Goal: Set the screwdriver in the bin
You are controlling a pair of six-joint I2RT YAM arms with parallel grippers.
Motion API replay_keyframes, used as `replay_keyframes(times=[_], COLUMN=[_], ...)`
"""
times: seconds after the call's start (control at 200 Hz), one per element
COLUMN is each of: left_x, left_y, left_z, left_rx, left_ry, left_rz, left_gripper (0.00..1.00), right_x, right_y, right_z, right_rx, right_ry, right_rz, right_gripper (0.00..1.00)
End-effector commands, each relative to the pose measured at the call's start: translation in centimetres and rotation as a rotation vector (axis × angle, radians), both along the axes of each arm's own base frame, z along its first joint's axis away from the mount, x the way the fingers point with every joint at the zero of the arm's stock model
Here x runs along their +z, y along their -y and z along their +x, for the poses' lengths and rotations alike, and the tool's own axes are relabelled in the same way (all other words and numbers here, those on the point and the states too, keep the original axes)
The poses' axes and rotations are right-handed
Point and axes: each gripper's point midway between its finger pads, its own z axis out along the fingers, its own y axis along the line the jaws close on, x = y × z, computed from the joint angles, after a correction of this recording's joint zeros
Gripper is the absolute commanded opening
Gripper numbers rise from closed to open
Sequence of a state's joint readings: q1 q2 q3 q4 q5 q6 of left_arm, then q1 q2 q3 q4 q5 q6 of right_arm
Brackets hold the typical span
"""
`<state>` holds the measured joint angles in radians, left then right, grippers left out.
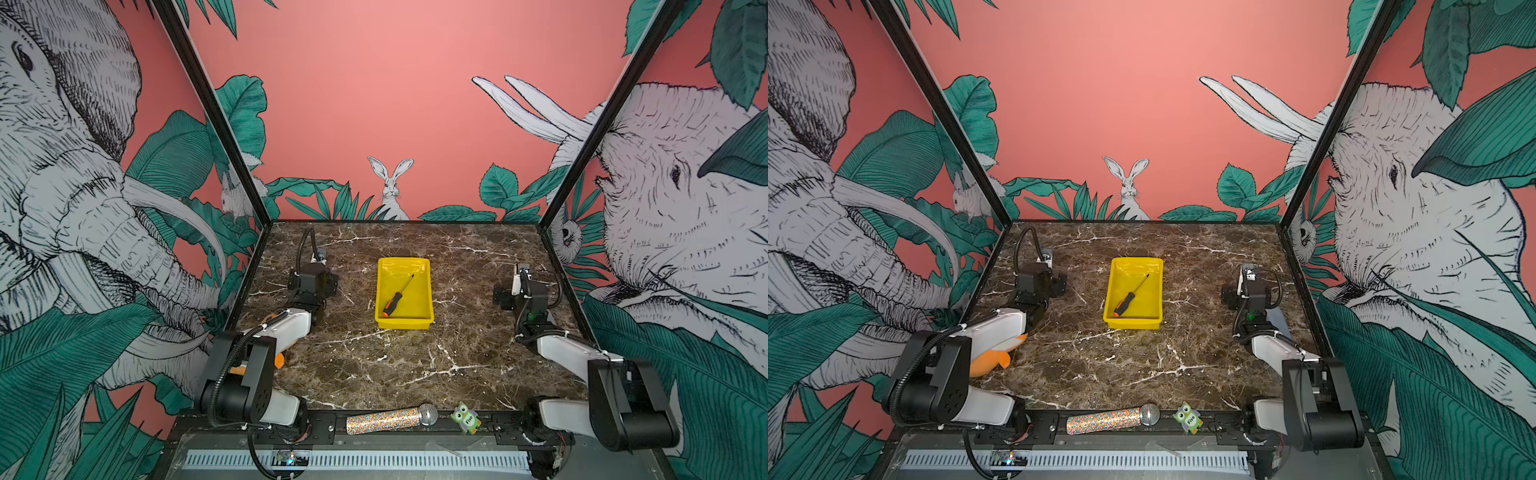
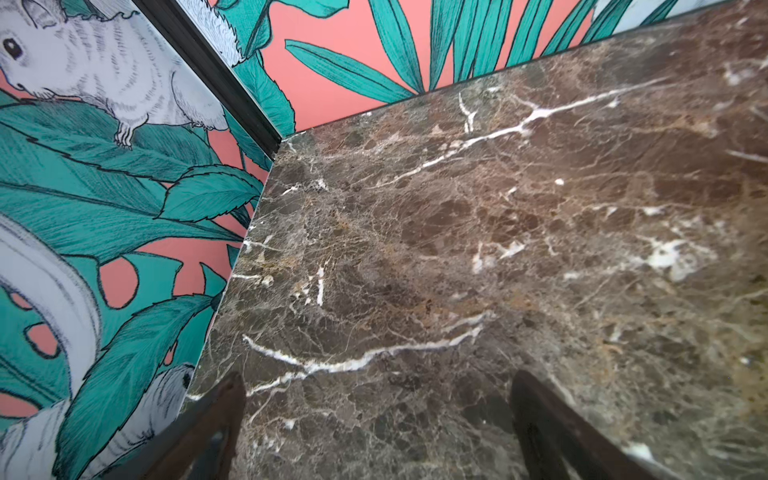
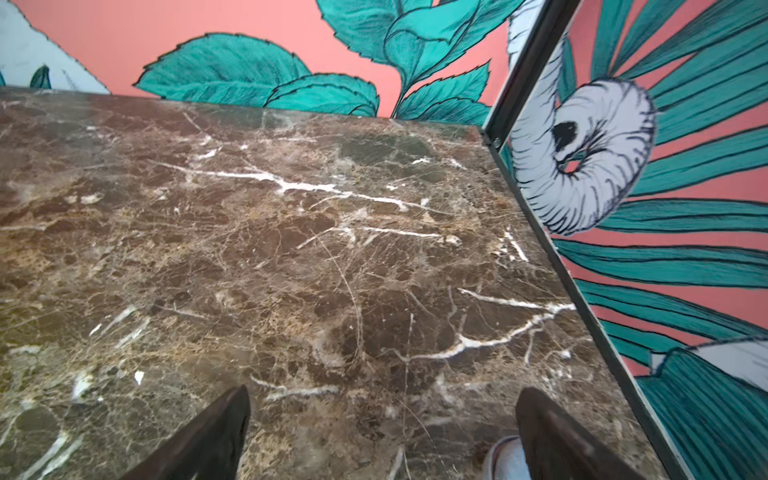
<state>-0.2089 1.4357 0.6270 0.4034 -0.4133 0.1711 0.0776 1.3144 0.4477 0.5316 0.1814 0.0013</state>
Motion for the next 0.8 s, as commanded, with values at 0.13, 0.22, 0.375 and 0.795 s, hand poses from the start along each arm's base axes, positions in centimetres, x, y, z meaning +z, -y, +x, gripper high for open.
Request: replay_keyframes(times=[0.13,0.22,0.375,0.795], left_x=[0.4,-0.3,-0.7,-2.5], left_y=[-0.5,-0.4,-0.2,-1.2], left_z=[-0.3,-0.4,-0.7,-0.3], left_rx=[0.005,-0.011,-0.035,-0.043], left_ry=[0.089,0.095,0.11,0.116], left_rz=[-0.023,-0.035,-0.045,-0.132], left_gripper=[1.0,1.0,1.0,1.0], right_x=[1.1,0.3,-1.0,-2.2], right_y=[-0.1,-0.7,-1.7,-1.1], right_z=[1.1,0.8,0.6,1.4], right_rx=[0.015,0.051,0.116,0.075], right_ry=[0.094,0.121,0.164,0.118], right_rz=[-0.02,-0.018,-0.019,-0.02], right_gripper=[0.99,0.99,0.99,0.99])
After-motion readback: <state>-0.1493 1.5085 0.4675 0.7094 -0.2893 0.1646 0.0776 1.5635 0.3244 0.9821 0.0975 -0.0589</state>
